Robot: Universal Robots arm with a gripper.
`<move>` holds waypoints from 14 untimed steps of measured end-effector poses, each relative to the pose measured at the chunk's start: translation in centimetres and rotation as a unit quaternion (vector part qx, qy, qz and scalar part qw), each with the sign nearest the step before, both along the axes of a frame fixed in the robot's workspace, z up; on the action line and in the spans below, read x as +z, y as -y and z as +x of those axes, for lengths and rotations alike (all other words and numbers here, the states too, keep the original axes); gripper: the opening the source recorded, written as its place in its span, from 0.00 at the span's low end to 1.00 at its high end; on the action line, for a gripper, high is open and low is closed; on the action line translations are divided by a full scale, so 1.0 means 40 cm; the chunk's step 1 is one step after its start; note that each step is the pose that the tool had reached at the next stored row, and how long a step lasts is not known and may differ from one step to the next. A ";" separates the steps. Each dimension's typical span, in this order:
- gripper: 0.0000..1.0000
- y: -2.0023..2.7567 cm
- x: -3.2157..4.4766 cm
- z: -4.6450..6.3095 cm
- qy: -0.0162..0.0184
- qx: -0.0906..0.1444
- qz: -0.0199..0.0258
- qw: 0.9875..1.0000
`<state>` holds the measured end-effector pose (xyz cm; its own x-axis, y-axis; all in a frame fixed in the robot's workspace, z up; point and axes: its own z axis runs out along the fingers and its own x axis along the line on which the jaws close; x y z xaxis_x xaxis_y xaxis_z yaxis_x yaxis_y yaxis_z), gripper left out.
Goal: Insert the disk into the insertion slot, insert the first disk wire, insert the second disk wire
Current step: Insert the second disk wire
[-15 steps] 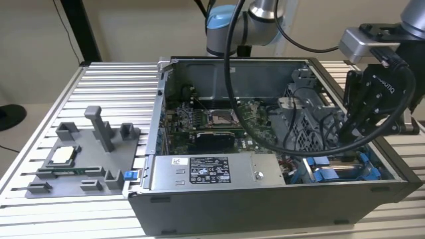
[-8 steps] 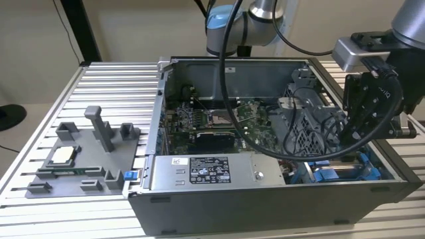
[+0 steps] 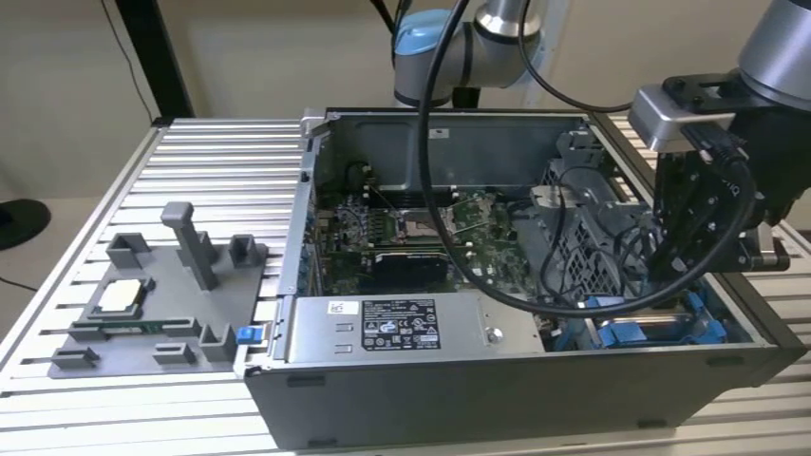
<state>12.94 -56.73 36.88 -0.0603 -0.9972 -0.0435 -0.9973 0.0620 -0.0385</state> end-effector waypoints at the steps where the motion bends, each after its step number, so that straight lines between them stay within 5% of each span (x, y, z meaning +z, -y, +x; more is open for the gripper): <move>1: 0.00 0.000 -0.002 0.000 0.000 0.000 0.000 1.000; 14: 0.00 0.000 -0.010 -0.004 0.000 0.000 0.000 1.000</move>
